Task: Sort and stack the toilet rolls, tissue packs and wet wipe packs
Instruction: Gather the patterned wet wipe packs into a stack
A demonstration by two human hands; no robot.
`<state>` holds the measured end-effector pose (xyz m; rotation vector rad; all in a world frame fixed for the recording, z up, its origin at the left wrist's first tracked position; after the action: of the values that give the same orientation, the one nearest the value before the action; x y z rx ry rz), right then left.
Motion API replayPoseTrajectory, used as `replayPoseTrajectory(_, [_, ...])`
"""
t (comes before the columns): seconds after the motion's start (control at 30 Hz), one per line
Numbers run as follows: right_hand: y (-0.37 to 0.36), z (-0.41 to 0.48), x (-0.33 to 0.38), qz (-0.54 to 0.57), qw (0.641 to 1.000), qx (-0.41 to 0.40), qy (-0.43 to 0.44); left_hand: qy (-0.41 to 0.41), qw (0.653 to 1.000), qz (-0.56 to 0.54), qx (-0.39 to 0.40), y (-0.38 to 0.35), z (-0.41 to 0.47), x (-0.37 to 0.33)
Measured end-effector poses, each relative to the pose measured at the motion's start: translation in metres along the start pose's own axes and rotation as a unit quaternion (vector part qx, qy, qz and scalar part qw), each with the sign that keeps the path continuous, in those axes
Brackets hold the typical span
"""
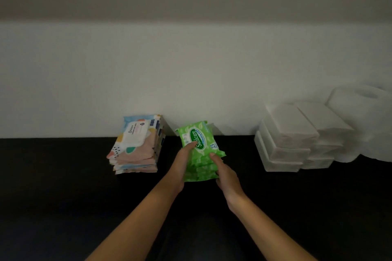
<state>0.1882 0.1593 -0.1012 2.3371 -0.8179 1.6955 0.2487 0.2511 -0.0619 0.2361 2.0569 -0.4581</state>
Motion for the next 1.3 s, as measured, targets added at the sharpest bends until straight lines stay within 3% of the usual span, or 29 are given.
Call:
replayPoseTrajectory(0.47, [-0.03, 0.047, 0.01, 0.061, 0.998, -0.008, -0.01, -0.007, 0.998, 0.027, -0.048, 0.017, 0.047, -0.027])
replayPoseTrajectory(0.8, [-0.016, 0.065, 0.026, 0.101, 0.993, 0.052, -0.005, -0.076, 0.986, 0.105, -0.107, 0.023, 0.072, -0.038])
replayPoseTrajectory(1.1, [-0.043, 0.073, 0.059, -0.096, 0.992, 0.067, 0.043, -0.063, 0.993, 0.093, -0.034, 0.029, 0.075, -0.045])
replayPoseTrajectory(1.3, [-0.037, 0.079, 0.064, -0.064, 0.991, 0.116, -0.032, -0.03, 0.999, 0.016, -0.002, 0.028, 0.077, -0.046])
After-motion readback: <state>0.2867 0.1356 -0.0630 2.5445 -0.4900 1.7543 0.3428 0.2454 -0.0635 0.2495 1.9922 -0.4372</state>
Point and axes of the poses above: each hand's wrist, its own z-axis towards the middle knuckle, its own y-axis out of the back of the hand, x = y × z, the point moved 2 cm from there along z, towards the middle knuckle, and after that the axes turned 10 degrees about z, right-handed, at the moved point
